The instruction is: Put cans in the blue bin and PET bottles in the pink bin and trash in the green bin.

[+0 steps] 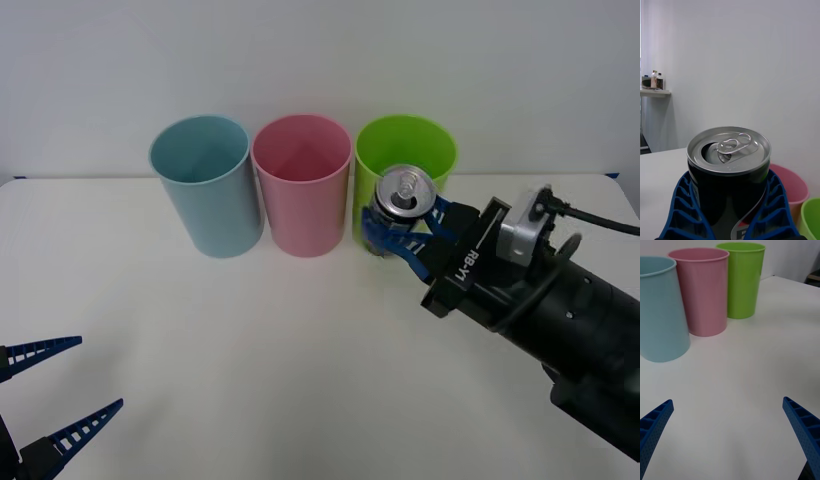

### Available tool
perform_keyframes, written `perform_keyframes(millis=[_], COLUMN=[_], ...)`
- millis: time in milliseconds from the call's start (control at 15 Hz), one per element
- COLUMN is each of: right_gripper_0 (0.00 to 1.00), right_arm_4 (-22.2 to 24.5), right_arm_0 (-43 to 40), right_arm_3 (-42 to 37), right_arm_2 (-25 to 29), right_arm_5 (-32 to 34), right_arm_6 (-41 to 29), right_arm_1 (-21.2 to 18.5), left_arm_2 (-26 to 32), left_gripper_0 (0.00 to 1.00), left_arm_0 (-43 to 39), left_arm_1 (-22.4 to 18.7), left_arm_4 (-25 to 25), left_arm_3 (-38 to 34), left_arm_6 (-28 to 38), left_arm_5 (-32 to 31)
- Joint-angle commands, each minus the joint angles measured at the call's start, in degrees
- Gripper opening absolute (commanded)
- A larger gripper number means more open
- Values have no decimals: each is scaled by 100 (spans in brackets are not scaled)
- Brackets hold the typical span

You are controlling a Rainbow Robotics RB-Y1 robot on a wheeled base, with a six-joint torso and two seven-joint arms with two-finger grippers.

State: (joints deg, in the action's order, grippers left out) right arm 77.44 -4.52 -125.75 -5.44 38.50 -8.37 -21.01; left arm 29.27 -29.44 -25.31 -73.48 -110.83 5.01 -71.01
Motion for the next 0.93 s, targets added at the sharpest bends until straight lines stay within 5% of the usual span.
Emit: perform_keyframes(millis=[67, 400, 933], right_gripper_0=[0, 0, 0], right_arm_4=[808, 1405, 1985], right_arm_0=[681, 1981, 3906], right_arm_3=[121, 1017, 3583], right_arm_2=[-520, -1275, -1495], right_arm_5=[-546, -1240, -1548], right_arm_6=[-1008, -1931, -1958], right_arm_1=[1, 45, 1363], left_arm_2=[0, 0, 0], left_gripper_0=[100, 100, 100], left_arm_0=[0, 0, 0], left_arm_1=[0, 0, 0], left_arm_4=[0, 0, 0], left_arm_3=[0, 0, 0], left_arm_6=[0, 0, 0], left_arm_5=[0, 0, 0])
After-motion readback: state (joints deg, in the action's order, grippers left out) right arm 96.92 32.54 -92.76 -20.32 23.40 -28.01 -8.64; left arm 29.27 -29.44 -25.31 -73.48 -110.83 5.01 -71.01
